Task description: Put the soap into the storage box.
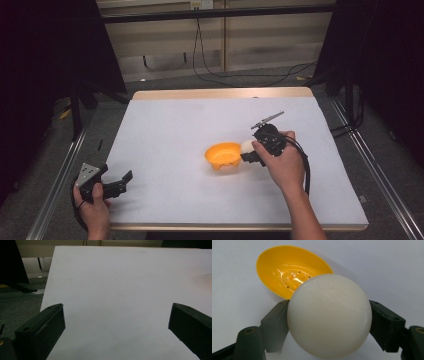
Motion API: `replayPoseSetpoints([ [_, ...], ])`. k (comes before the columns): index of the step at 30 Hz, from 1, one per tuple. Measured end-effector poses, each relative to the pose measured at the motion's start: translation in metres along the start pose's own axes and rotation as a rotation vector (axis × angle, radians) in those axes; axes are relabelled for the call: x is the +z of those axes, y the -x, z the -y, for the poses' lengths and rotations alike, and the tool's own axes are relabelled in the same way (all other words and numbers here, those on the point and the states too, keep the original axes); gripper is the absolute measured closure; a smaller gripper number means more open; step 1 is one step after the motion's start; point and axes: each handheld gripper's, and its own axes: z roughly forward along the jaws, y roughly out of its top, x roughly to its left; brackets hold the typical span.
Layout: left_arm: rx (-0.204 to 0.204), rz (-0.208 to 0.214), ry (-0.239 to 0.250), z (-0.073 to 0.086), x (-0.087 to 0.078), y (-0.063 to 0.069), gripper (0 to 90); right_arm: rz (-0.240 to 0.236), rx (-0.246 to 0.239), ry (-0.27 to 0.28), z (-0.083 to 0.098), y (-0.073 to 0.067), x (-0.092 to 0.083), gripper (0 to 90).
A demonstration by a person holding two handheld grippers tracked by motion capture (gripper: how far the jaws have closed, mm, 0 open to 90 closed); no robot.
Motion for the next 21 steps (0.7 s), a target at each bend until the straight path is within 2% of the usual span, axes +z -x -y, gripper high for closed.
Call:
replayPoseSetpoints([
  [12, 0.002, 0.000, 0.001, 0.000, 0.000, 0.000, 0.5, -0.011, -0.032, -0.004, -0.016, -0.012, 0.007, 24.0],
  [21, 0.000, 0.000, 0.002, 0.000, 0.000, -0.001, 0.6, -0.024, -0.046, -0.012, -0.026, -0.021, 0.019, 24.0],
])
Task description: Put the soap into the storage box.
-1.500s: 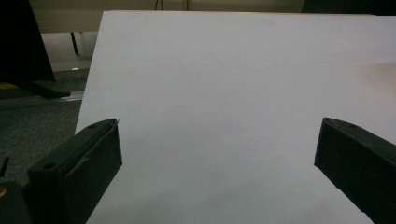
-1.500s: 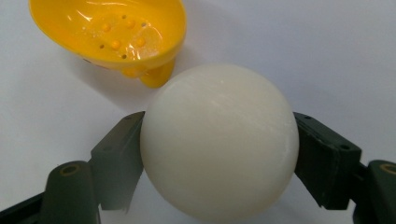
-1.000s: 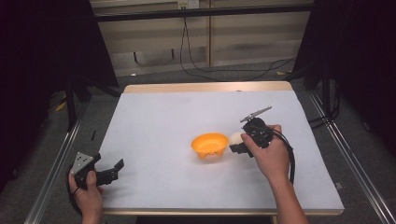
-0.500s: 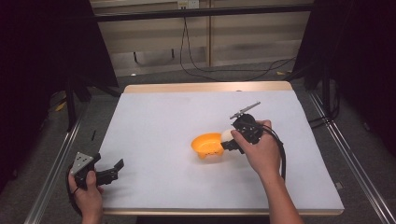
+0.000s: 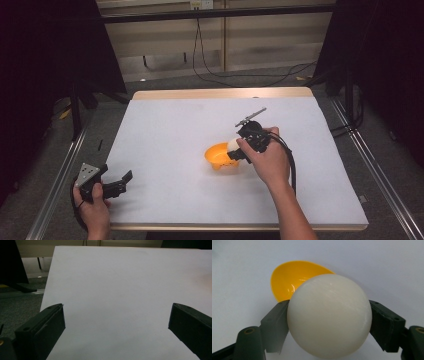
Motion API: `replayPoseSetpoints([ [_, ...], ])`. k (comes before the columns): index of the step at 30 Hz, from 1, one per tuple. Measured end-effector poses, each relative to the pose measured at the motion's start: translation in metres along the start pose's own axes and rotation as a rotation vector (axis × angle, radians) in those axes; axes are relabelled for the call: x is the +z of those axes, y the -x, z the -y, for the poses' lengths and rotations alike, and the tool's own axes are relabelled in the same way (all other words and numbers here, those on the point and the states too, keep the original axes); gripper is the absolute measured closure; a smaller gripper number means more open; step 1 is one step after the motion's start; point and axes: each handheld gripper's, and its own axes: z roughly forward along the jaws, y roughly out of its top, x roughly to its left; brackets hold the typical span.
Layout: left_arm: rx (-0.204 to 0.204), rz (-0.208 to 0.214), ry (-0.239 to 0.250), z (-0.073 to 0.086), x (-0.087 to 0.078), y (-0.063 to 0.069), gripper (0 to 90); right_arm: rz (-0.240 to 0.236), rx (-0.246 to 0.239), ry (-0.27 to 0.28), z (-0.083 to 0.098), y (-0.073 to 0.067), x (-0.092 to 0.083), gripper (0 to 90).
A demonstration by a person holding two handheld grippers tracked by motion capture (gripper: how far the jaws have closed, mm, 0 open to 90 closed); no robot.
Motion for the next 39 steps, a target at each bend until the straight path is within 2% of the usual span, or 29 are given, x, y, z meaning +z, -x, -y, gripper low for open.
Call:
replayPoseSetpoints([
  [14, 0.006, 0.001, 0.000, 0.000, 0.000, -0.001, 0.5, -0.010, 0.003, -0.007, -0.009, -0.008, 0.015, 24.0],
  [15, 0.002, 0.003, 0.000, 0.000, 0.000, 0.000, 0.5, -0.011, -0.009, -0.008, -0.009, -0.008, 0.016, 23.9],
  [21, 0.000, 0.004, 0.000, 0.000, 0.000, 0.000, 0.5, -0.014, 0.003, -0.018, -0.011, -0.011, 0.022, 24.0],
  [39, 0.004, 0.003, 0.000, 0.000, 0.000, -0.001, 0.5, -0.017, 0.003, -0.032, -0.010, -0.011, 0.035, 23.8],
])
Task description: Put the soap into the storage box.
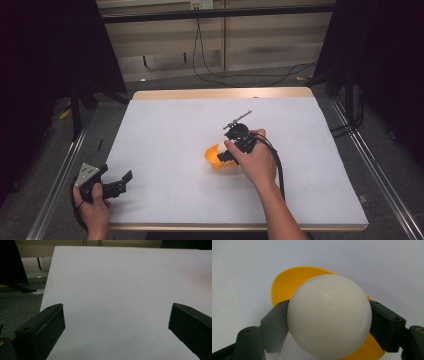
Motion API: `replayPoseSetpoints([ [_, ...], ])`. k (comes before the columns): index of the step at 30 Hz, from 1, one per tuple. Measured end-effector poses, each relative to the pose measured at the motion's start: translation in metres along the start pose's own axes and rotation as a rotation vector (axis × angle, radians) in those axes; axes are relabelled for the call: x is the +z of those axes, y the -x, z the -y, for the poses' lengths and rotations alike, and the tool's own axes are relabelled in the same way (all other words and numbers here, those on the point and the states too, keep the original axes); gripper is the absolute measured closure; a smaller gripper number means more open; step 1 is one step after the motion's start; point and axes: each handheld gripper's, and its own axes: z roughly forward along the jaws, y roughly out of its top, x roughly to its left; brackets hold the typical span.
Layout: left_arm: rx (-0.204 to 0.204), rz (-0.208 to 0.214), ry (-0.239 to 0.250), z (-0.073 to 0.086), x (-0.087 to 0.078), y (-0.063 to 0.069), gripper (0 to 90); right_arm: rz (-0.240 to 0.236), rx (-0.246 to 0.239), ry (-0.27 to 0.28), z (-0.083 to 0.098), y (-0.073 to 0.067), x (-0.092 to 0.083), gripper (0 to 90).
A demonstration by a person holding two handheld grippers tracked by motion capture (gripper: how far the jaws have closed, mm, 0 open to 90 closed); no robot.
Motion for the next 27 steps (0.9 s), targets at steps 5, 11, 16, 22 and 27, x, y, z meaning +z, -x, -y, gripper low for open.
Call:
replayPoseSetpoints([
  [5, 0.003, 0.000, 0.000, 0.000, 0.000, 0.000, 0.5, 0.007, 0.012, 0.010, 0.001, 0.001, 0.001, 22.8],
  [11, -0.004, 0.002, 0.000, 0.000, 0.000, 0.000, 0.5, -0.010, 0.032, 0.065, 0.003, 0.005, -0.012, 19.4],
  [16, -0.006, 0.001, 0.002, 0.000, 0.000, 0.001, 0.5, 0.006, 0.047, 0.090, 0.011, 0.010, -0.019, 12.6],
  [22, -0.005, -0.001, 0.001, 0.000, 0.000, 0.001, 0.5, 0.036, 0.061, 0.157, 0.024, 0.017, -0.029, 0.0],
  [27, -0.006, -0.001, -0.001, 0.000, 0.001, 0.001, 0.5, 0.074, 0.079, 0.182, 0.035, 0.022, -0.035, 0.0],
])
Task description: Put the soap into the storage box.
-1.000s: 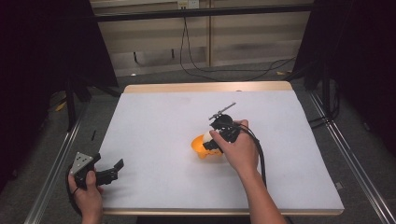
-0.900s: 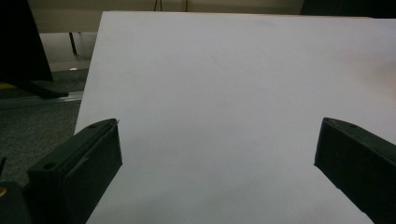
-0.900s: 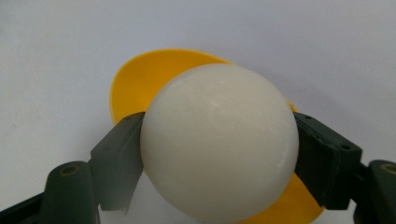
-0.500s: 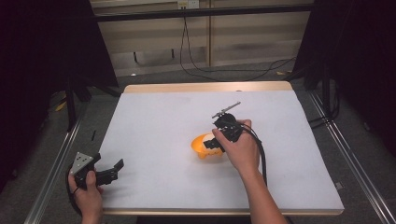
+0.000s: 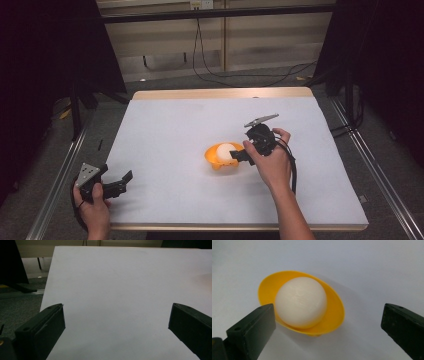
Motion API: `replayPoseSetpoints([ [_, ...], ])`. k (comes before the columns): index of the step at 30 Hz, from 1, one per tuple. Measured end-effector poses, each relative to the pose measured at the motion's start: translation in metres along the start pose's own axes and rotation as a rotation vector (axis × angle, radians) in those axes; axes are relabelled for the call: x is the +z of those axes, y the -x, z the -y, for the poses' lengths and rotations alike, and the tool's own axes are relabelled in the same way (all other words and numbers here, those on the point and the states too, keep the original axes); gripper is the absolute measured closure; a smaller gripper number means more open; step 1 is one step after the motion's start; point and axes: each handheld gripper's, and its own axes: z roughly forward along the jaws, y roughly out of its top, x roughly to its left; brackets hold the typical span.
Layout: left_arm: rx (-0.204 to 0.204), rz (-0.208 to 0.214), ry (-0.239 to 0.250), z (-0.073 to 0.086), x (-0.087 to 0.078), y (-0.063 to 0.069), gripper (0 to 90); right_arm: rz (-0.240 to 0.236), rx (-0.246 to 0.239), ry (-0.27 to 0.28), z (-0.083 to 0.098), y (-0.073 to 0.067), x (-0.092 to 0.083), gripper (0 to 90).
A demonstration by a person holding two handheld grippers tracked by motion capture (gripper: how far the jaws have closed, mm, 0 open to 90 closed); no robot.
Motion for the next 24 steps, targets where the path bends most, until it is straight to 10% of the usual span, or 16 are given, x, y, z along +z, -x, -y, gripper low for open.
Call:
replayPoseSetpoints([
  [24, 0.014, -0.005, -0.004, 0.000, 0.000, 0.000, 0.5, 0.064, 0.056, 0.051, 0.055, 0.040, -0.019, 0.7],
])
